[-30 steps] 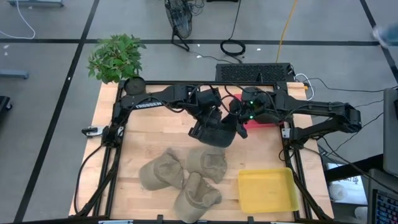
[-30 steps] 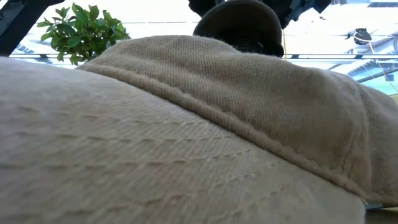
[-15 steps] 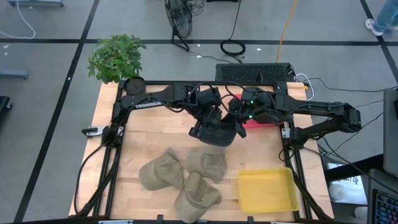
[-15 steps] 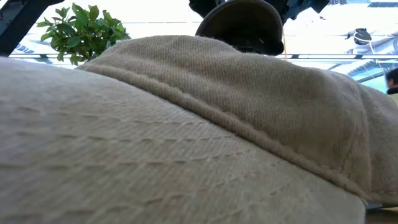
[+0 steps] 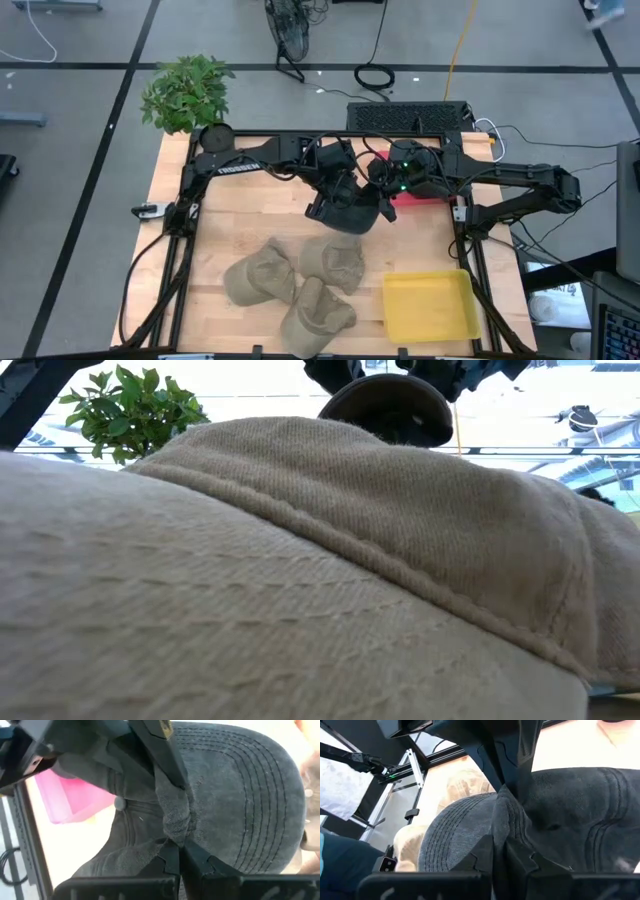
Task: Pick & Place hat
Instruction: Put the black cap into the red bin
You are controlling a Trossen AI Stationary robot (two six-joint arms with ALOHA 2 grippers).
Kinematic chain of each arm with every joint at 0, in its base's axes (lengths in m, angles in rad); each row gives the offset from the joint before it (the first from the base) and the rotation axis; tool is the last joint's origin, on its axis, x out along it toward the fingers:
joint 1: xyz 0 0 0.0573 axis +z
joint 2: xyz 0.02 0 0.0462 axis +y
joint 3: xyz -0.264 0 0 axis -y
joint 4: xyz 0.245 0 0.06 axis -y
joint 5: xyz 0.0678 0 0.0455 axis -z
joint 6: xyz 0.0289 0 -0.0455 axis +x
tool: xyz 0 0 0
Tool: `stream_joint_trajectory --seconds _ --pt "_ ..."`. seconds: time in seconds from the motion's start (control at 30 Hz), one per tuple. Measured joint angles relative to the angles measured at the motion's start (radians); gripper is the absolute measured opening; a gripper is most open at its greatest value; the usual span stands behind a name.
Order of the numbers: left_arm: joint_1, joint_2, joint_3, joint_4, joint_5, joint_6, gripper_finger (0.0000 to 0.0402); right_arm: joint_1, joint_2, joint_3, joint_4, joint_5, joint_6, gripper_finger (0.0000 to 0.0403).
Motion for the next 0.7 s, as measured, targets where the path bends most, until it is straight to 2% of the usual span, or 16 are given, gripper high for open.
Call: stream_joint_trajectory --seconds 0.17,0.43,0.6,0.7 --pt "0.000 -0.001 0.000 0.012 -0.017 -0.037 0.0026 0.000 0.000 -0.001 -0.005 0.025 -0.010 0.0005" --pt "-0.001 -0.012 0.000 0.017 -0.027 -0.074 0.0033 -0.001 -0.001 -0.001 -0.003 0.057 -0.010 0.0003" --pt "-0.001 -0.045 -0.002 0.061 -0.114 -0.133 0.0038 -0.002 -0.005 -0.001 0.006 0.120 -0.010 0.0002" --pt "0.003 -0.081 -0.001 0.096 -0.162 -0.181 0.0059 -0.002 -0.003 -0.001 -0.003 0.153 -0.009 0.0002"
